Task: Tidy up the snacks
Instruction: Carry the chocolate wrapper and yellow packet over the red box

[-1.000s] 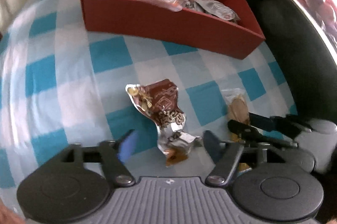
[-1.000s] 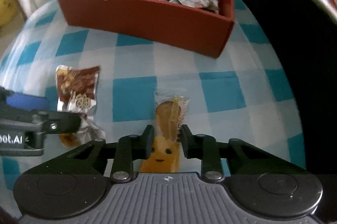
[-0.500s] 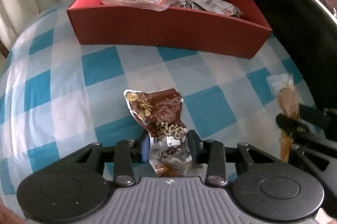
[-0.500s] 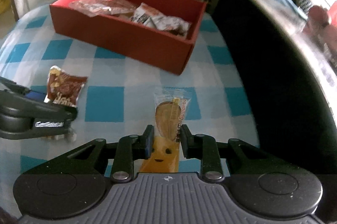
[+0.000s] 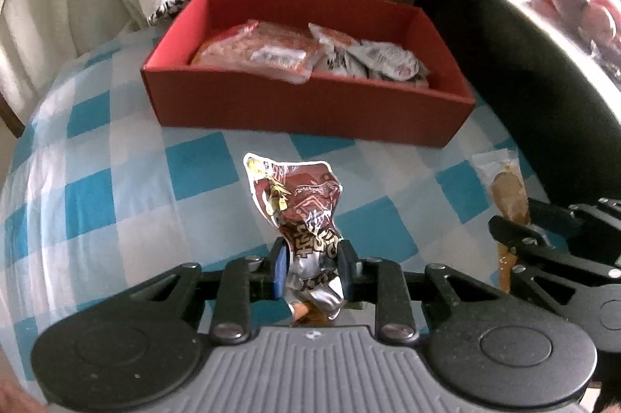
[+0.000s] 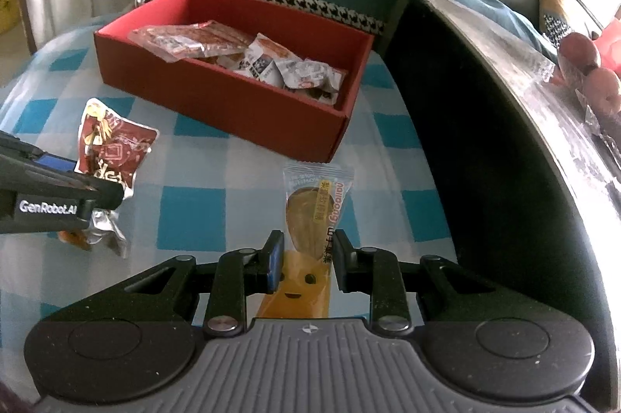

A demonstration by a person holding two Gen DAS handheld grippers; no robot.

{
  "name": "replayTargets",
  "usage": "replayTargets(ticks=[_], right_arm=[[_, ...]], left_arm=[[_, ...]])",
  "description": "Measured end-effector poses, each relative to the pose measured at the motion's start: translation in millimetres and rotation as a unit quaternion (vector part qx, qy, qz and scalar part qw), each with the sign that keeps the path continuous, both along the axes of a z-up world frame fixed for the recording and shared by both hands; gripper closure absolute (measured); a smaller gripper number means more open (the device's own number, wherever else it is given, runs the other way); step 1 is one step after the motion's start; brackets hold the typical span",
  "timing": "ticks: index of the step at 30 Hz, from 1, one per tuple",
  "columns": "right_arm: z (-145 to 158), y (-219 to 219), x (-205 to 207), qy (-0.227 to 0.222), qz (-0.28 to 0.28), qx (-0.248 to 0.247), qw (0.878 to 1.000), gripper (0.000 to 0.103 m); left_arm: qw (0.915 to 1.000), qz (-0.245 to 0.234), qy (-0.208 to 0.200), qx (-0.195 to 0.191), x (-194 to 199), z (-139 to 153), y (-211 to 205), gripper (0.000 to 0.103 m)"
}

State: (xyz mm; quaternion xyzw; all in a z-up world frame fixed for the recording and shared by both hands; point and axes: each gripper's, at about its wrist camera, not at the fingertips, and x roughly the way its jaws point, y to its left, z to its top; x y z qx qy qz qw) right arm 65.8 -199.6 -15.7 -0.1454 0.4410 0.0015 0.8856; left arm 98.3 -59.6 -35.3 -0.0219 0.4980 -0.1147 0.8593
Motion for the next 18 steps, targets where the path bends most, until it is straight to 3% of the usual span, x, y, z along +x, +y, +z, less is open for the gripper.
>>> replayTargets(ticks=[8,18], right_arm=[[21,-3,12,-0.018,-0.006,0.035,0.999,0.069],[41,2,39,-0.037,-0.009,0.08,0.996,0.069]], left_arm=[[0.9986,-0.004,-0.052,-0.012,3,35,4,0.082],[0.9949,0.01,-0.099,-0.018,34,61,12,0.082]])
